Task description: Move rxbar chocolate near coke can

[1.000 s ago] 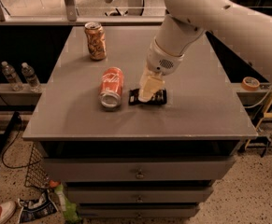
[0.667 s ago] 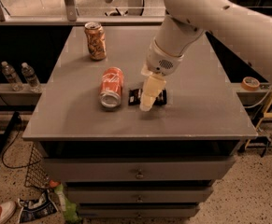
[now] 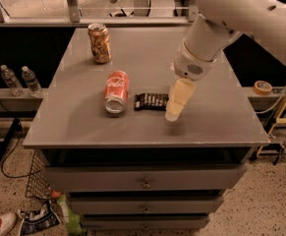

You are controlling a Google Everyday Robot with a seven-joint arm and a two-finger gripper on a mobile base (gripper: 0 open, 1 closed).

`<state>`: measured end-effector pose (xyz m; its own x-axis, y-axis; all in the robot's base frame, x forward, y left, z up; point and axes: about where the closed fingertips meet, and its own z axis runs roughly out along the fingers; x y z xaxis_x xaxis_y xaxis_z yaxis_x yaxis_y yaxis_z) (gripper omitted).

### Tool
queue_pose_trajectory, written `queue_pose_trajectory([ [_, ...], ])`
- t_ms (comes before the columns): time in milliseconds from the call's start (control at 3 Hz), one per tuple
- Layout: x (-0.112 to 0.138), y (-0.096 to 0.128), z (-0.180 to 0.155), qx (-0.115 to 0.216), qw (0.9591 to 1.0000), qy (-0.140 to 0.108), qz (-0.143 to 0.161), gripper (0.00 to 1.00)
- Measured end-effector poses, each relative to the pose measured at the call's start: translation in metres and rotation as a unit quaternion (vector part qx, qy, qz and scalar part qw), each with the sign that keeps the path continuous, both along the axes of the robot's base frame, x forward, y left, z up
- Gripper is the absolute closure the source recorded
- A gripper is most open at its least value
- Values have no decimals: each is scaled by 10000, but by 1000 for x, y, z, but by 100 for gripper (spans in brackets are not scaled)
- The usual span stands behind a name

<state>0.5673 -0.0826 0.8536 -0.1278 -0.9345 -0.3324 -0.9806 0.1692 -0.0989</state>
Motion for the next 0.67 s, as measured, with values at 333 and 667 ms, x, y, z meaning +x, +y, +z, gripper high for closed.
queue_pose_trajectory([
  [333,-17,-58,14,15,9973,-261,-685,0],
  [667,-20,-69,15,15,9965,-294,-787,0],
])
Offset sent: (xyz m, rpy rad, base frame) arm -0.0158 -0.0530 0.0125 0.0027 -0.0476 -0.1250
